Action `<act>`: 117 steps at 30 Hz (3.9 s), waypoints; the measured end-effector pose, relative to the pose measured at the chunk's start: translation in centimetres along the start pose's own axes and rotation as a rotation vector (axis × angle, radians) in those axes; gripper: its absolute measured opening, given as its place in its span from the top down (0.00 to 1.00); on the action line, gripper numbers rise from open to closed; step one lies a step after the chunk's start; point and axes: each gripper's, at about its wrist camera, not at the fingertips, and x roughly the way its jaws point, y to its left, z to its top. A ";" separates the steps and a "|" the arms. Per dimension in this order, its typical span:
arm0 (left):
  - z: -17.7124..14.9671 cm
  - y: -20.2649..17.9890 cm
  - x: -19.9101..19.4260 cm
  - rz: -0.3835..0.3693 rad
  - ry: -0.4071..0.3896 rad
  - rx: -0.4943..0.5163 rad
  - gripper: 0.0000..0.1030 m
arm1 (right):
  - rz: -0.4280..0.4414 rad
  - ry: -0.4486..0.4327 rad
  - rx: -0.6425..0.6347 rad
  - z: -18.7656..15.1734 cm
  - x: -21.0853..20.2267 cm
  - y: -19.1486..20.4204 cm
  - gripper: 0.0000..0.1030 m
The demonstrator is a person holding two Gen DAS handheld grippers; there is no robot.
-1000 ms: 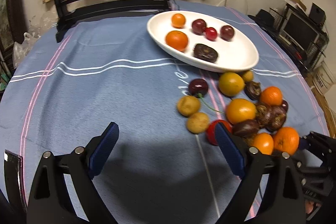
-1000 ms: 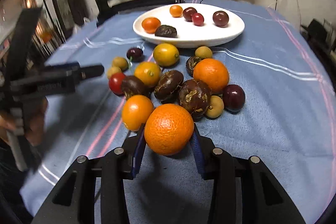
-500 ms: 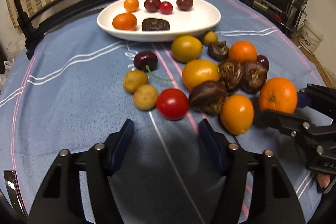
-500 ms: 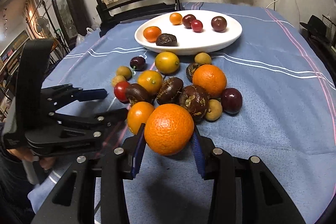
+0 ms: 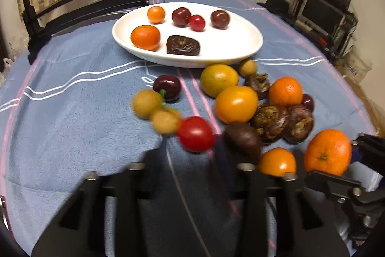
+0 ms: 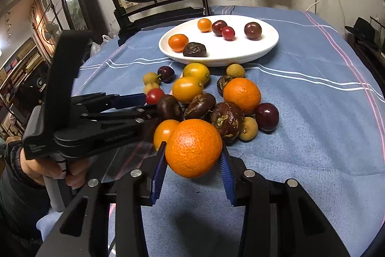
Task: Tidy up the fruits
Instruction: 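Grasp an orange with the right tool while the left tool grasps a red tomato, then carry the orange and tomato onto the plate and open both tools, then grasp another orange with the right tool while the left tool grasps a small yellow fruit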
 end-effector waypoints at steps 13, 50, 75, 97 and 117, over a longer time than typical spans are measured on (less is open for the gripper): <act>-0.4 0.5 -0.1 0.006 0.004 -0.038 0.57 | -0.002 0.010 0.004 0.0 0.6 -0.1 0.59; 11.6 2.3 4.6 0.046 -0.005 -0.124 0.68 | -0.079 -0.098 0.101 12.8 6.4 -3.4 0.51; 2.2 4.2 -3.1 0.089 -0.015 -0.248 0.12 | -0.061 -0.111 0.095 5.2 0.5 0.0 0.32; 0.0 5.8 -2.4 0.169 -0.008 -0.226 0.11 | -0.062 0.030 -0.010 1.1 3.5 4.0 0.32; 0.1 3.7 -0.1 0.155 0.006 -0.148 0.30 | -0.032 0.041 0.043 0.5 2.6 2.7 0.66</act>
